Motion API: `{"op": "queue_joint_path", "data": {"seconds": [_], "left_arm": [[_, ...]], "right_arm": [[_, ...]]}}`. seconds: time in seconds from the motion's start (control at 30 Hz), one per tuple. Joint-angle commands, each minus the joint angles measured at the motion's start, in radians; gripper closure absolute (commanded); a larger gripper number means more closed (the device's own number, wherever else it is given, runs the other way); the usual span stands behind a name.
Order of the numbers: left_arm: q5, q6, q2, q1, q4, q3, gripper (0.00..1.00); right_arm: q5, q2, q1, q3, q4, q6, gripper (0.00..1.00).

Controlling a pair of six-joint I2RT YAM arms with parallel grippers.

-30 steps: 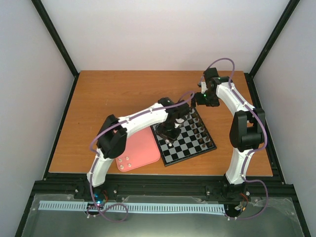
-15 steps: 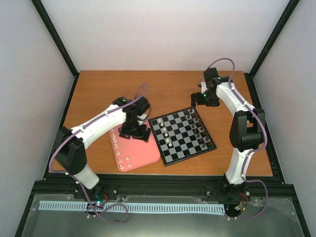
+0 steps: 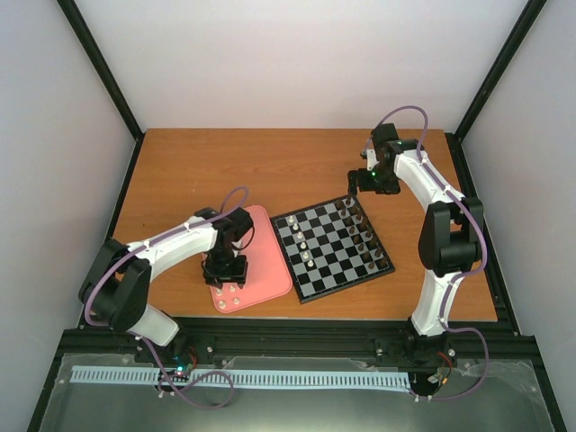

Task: Set up the chess pieces on the board
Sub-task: Pick up the chess piece from the storage box.

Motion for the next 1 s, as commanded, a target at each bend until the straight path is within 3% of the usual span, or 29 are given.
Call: {"op": "queue_joint_path", "data": {"seconds": [0.0,0.27,0.77,0.97], "left_arm": [[0.034,-0.021,0.007,0.006,0.083,-0.019,0.45],[0.048,-0.017,0.064,0.006,0.124,-0.015,0.67],[0.043,-0.01,0.085,0.006,0.141,-0.05,0.72],[0.038,-0.004,0.09,0.006,0.146,-0.056,0.87]], "right_arm": [[-0.003,-0.007,-0.007,0.012,0.002,-0.013,0.0],[0.0,-0.016,-0.007,-0.004,0.007,-0.013,0.0],[-0.003,-0.014,-0.007,-0.008,0.01,-0.015,0.0],[-0.003,-0.012,-0.007,-0.003,0.006,-0.015,0.0]]}}
